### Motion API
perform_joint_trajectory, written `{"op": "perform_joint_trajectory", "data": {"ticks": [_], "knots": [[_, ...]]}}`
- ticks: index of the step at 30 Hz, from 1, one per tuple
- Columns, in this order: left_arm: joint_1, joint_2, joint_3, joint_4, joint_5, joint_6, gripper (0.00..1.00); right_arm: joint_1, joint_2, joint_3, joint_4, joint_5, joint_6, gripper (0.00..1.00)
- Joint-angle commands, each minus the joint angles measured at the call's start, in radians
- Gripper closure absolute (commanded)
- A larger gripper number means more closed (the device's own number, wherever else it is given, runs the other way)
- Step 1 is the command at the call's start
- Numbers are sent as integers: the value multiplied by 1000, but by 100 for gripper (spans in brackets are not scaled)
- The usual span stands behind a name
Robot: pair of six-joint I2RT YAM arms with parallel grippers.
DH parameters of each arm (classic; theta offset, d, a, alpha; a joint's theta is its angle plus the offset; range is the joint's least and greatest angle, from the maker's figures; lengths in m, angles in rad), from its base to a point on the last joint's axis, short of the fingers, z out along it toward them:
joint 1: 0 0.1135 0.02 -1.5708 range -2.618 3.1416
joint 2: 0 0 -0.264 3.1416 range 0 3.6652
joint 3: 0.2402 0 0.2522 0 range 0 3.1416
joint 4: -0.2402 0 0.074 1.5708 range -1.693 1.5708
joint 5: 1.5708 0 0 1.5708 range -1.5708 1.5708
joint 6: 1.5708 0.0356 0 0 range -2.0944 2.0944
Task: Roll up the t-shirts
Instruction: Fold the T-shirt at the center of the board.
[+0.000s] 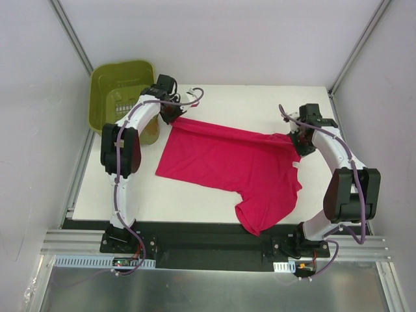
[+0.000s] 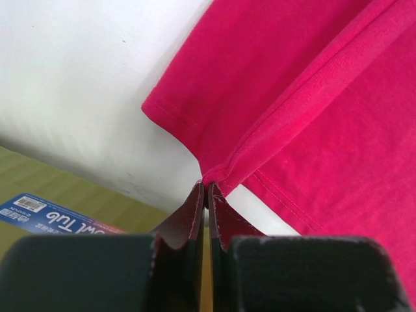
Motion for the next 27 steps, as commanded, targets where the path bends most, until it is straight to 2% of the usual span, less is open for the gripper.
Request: {"op": "perform_joint_trajectory", "data": {"ticks": [1, 20, 23, 24, 25, 26, 27], "knots": [[7, -98, -43, -8, 1, 39, 100, 4, -60, -45, -34, 12, 24, 99], [6, -175, -241, -8, 12, 26, 100, 15, -80, -143, -65, -37, -19, 99], [4, -178, -245, -11, -5, 19, 100, 15, -67, -125, -175, -154, -36, 79], [4, -185, -238, -9, -1, 19, 94, 15, -61, -87, -202, -197, -36, 71], [4, -208, -232, -9, 15, 16, 86, 12, -51, -63, -225, -215, -32, 68], [1, -221, -224, -9, 51, 10, 71, -5, -51, -37, -241, -238, -29, 66], [-2, -233, -204, -9, 73, 9, 64, -19, -50, -5, -255, -290, -23, 64]]}}
